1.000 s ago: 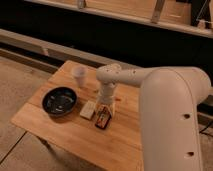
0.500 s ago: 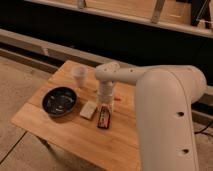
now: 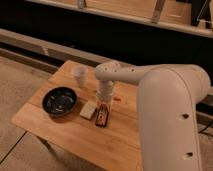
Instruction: Place the eraser on the white sponge
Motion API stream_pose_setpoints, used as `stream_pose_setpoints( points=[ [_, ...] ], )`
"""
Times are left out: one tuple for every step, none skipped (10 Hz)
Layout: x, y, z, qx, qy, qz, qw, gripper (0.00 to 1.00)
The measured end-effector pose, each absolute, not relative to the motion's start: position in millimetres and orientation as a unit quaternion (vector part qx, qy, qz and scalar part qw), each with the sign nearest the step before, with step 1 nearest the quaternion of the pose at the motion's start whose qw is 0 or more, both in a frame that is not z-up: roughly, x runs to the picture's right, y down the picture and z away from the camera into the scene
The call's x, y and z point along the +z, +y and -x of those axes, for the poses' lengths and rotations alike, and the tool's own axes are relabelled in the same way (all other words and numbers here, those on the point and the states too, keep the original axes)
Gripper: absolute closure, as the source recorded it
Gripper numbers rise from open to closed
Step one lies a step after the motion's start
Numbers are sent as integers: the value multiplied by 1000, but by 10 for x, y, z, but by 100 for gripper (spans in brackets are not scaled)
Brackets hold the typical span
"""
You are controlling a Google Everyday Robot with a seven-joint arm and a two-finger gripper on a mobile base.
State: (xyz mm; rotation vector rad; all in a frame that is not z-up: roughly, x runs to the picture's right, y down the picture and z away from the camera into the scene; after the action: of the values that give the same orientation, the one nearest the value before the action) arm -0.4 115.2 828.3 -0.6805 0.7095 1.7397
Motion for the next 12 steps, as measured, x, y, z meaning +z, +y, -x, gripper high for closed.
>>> stream_pose_setpoints(
  points=[
    [8236, 1045, -41, 741, 288, 279, 539, 100],
    [8192, 949, -77, 748, 278, 274, 537, 100],
    [8159, 886, -110, 752, 271, 269, 536, 100],
    [8098, 786, -161, 759, 261, 263, 536, 100],
    [8024, 683, -180, 762, 250, 257, 539, 100],
    [7963, 612, -146, 761, 242, 254, 545, 100],
    [7905, 549, -95, 758, 234, 252, 555, 100],
    [7853, 506, -35, 752, 228, 250, 565, 100],
    [7812, 481, 50, 745, 223, 249, 578, 100],
    [7785, 479, 156, 735, 221, 250, 590, 100],
    [7758, 486, 288, 723, 220, 251, 604, 100],
    [7752, 483, 378, 713, 221, 249, 616, 100]
  ],
)
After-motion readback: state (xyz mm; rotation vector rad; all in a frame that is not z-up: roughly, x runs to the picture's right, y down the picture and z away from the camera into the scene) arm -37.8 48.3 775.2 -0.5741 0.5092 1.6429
